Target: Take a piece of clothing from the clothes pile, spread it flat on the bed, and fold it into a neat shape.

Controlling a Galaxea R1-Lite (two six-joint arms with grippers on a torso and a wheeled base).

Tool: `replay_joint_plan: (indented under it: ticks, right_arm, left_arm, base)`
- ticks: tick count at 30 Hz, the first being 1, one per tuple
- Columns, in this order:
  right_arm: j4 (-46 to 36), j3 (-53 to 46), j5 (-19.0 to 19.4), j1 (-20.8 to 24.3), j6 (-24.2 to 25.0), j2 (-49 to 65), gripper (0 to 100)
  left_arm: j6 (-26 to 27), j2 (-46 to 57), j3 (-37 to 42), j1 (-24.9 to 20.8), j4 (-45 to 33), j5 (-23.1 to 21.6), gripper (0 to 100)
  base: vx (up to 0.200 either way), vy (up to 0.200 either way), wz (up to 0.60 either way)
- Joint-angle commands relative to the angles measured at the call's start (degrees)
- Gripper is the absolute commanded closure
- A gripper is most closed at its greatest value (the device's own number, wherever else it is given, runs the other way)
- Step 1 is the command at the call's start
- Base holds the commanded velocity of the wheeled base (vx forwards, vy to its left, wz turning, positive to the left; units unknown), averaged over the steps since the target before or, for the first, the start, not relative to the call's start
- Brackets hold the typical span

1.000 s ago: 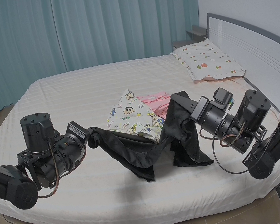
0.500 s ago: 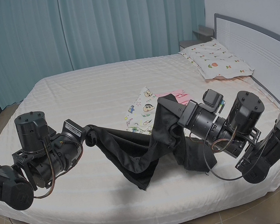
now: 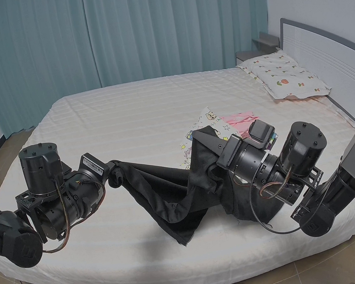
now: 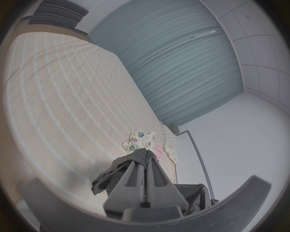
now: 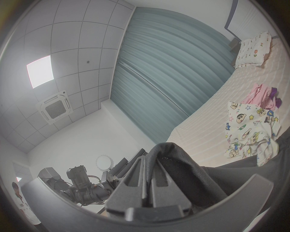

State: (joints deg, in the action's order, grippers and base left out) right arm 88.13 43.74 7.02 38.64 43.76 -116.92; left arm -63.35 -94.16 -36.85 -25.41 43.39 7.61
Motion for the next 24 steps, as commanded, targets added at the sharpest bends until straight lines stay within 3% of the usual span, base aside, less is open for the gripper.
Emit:
replay_joint_plan:
  ticks: [1,18,24]
  right_arm:
    - [0.0,-0.1,0.0,0.0,-0.1,0.0,100]
    - [0.1,-0.1,-0.1,0.6,0.0,-0.7,100]
    - [0.1,-0.5,-0.1,0.7,0.0,-0.9,100]
  left_arm:
    - [0.1,-0.1,-0.1,0.2,0.0,0.0,100]
    - [0.1,-0.5,0.6,0.2,0.1,-0.2,100]
    - [0.0,-0.7,0.9,0.2,0.0,-2.5,100]
  base:
    - [0.0,0.2,0.0]
    - [0.0,0.2,0.0]
    - [0.0,0.2,0.0]
